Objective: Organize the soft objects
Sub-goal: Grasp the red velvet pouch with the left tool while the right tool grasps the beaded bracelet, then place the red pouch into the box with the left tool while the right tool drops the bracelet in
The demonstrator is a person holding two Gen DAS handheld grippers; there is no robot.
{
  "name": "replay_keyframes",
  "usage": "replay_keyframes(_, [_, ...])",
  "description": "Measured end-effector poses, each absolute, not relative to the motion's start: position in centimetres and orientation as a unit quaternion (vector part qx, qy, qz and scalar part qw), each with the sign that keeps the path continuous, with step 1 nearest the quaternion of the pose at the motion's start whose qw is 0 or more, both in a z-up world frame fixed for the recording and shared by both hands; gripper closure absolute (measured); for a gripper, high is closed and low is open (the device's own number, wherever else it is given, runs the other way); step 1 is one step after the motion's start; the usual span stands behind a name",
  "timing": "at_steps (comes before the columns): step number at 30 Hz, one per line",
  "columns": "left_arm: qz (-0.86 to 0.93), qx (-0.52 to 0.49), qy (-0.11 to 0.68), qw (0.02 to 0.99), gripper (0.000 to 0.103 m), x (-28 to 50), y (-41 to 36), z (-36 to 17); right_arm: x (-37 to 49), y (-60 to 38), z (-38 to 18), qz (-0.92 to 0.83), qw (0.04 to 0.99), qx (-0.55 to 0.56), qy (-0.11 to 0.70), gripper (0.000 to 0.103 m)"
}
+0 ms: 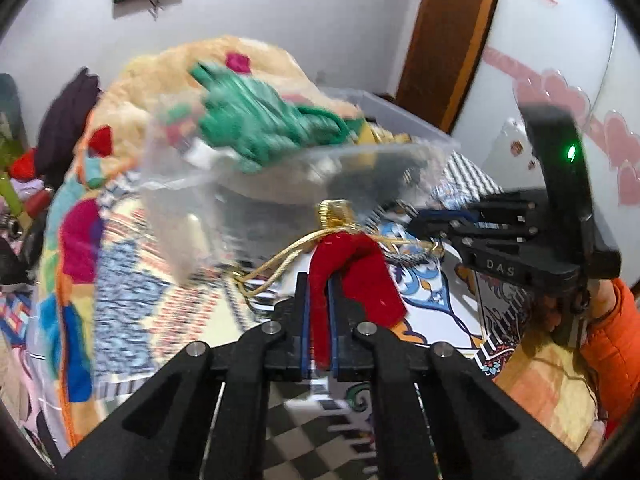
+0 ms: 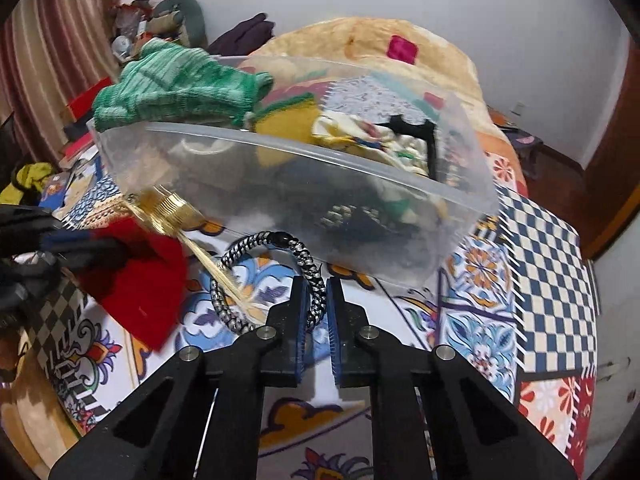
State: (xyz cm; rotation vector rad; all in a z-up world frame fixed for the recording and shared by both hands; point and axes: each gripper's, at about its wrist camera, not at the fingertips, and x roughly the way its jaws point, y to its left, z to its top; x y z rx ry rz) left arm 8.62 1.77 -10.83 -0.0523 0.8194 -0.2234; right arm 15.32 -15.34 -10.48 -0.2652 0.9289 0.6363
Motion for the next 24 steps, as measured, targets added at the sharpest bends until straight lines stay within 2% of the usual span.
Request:
replay_keyframes(6, [-0.093, -0.028, 0.338, 0.936, 0.097, 6.8, 3.1, -7.4, 14.2, -17.2, -8.9, 0.286, 0.859, -0.107, 0.410, 0.096])
replay_keyframes(12, [-0.091, -0.019, 0.283, 0.955, 0.097, 5.8, 2.6, -4.2, 12.3, -19.1, -5.1, 0.288, 0.884, -0.082, 0.359, 0.096])
replay_keyframes(18, [-0.084, -0.023, 0.248, 0.965, 0.097, 7.5, 2.8, -1.7, 12.0, -19.4, -1.0, 0.292, 0.904, -0.058, 0.308, 0.096])
replay_keyframes(24, [-0.067, -0.026, 0.230, 0.971, 0.097, 9.9, 3.3, -0.4, 14.0, -18.5, 0.7, 0.287, 0.915, -0.042, 0.280, 0.096])
